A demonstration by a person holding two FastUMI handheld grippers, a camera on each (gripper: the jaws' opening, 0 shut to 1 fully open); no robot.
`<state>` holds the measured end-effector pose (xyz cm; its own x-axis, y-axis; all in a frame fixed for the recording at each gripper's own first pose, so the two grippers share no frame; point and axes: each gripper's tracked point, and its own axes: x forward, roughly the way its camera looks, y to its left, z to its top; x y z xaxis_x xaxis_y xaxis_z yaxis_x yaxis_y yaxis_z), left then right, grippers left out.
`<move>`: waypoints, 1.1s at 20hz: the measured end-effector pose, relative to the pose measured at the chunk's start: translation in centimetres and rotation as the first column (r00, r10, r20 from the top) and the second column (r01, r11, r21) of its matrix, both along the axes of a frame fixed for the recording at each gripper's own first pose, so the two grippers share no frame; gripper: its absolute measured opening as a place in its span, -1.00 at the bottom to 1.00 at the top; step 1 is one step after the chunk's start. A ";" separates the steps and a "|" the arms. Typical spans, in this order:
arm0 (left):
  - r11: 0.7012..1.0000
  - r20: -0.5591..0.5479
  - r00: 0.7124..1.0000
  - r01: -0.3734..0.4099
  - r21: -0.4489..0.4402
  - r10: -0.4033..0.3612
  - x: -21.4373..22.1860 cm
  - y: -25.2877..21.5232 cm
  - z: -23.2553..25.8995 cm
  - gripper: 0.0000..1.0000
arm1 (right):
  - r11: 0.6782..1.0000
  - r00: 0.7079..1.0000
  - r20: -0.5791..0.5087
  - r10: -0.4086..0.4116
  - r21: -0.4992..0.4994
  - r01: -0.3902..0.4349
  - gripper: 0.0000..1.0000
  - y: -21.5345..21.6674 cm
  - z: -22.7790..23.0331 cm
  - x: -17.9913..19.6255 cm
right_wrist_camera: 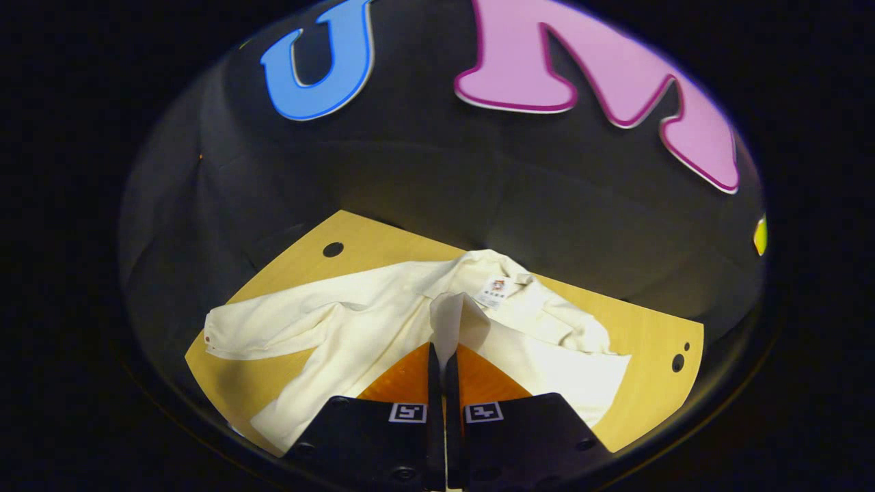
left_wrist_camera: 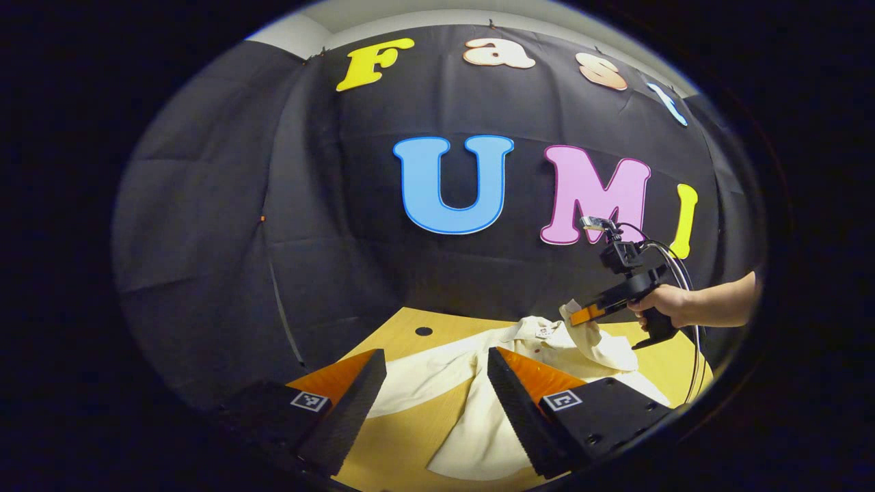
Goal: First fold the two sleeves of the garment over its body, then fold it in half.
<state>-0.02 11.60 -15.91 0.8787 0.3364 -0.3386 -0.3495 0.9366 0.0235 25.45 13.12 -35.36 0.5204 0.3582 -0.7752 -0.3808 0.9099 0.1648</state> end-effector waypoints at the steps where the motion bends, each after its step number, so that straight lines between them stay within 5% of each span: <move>1: 1.000 -0.001 1.000 -0.010 -0.013 0.010 -0.3 0.5 -0.2 0.95 | 1.000 1.000 -0.001 0.013 0.002 -0.013 -0.89 1.4 -0.6 0.0; 3: 0.999 -0.006 1.000 -0.030 -0.028 0.030 -0.7 1.7 -0.6 0.95 | 1.000 0.999 -0.013 0.030 -0.007 -0.030 -0.86 3.5 -2.1 -0.3; 6: 0.998 -0.018 0.998 -0.056 -0.040 0.056 -1.4 3.1 -1.5 0.92 | 0.999 0.998 -0.049 0.044 0.019 -0.043 -0.48 5.9 -3.6 -1.1; 10: 0.994 -0.042 0.997 -0.073 -0.085 0.069 -1.6 4.3 -3.3 0.92 | 0.998 0.993 0.113 -0.021 -0.055 0.027 0.28 3.6 -1.9 0.7; 13: 0.993 -0.051 0.996 -0.081 -0.087 0.077 -1.5 5.9 -4.8 0.92 | 0.996 0.979 0.190 -0.078 -0.020 0.083 0.99 1.8 1.6 0.1; 22: 0.970 -0.311 0.920 -0.241 0.032 0.239 -0.9 17.6 -14.4 0.92 | 0.947 0.883 0.392 -0.260 -0.073 0.312 0.96 -10.0 12.2 -6.5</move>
<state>-0.94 29.18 -30.30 0.6223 0.5209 -0.5843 -0.5402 0.8260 0.1610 18.98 3.17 -23.17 0.8438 0.0593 -0.5334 -0.1106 0.9918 -0.0647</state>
